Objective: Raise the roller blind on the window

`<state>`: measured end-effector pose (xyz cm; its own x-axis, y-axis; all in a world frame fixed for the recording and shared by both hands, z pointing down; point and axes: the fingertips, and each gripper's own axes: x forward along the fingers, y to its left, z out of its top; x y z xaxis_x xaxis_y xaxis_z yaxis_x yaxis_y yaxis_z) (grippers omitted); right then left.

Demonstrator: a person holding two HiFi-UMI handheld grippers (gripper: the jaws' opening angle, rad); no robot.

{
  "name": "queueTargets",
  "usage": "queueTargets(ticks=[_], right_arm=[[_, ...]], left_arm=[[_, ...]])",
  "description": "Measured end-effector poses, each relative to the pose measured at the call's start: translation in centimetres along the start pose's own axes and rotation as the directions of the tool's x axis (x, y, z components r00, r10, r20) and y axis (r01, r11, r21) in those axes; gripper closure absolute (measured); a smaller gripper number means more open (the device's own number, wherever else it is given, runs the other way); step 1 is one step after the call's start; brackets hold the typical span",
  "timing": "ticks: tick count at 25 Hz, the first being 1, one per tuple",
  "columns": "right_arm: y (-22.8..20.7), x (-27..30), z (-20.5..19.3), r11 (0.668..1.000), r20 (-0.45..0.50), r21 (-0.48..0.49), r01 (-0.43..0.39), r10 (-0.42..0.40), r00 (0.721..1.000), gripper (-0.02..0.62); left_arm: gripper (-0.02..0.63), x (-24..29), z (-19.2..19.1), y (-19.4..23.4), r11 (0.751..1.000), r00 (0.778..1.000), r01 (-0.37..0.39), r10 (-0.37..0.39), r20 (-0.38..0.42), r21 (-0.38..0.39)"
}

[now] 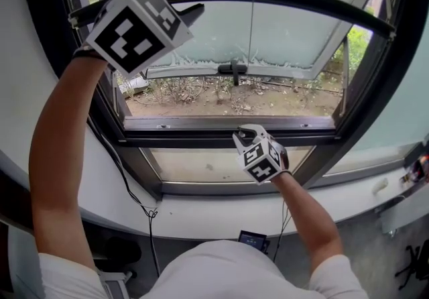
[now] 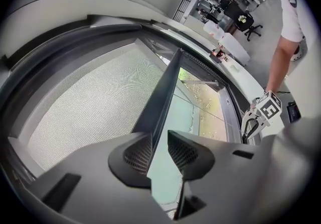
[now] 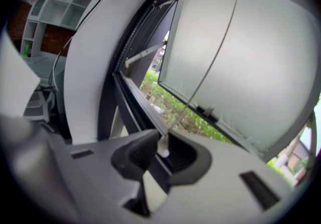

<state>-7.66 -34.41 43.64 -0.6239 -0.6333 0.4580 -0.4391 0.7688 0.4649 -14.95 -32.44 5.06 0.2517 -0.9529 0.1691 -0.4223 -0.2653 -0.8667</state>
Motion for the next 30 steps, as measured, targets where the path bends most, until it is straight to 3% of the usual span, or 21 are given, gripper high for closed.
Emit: queueTargets(ticks=[14,25,30], right_arm=[[0.4,-1.9,1.4,1.0,0.045,0.012,0.002,-0.003,0.999,0.52],[1.9,-3.6,2.5,0.993,0.074,-0.111,0.044,-0.036,0.997,0.522],[2.2,-4.1,3.0,0.986,0.08,-0.152,0.063,-0.051,0.995,0.522]], left_arm=[[0.499,-0.5,0.6,1.0,1.0,1.0,-0.012,0.013,0.025,-0.027],[0.497,-0.6,1.0,1.6,0.997,0.995,-0.072,0.074,0.06,-0.028],[0.497,-0.9,1.5,2.1,0.992,0.987,-0.102,0.111,0.115,-0.076]])
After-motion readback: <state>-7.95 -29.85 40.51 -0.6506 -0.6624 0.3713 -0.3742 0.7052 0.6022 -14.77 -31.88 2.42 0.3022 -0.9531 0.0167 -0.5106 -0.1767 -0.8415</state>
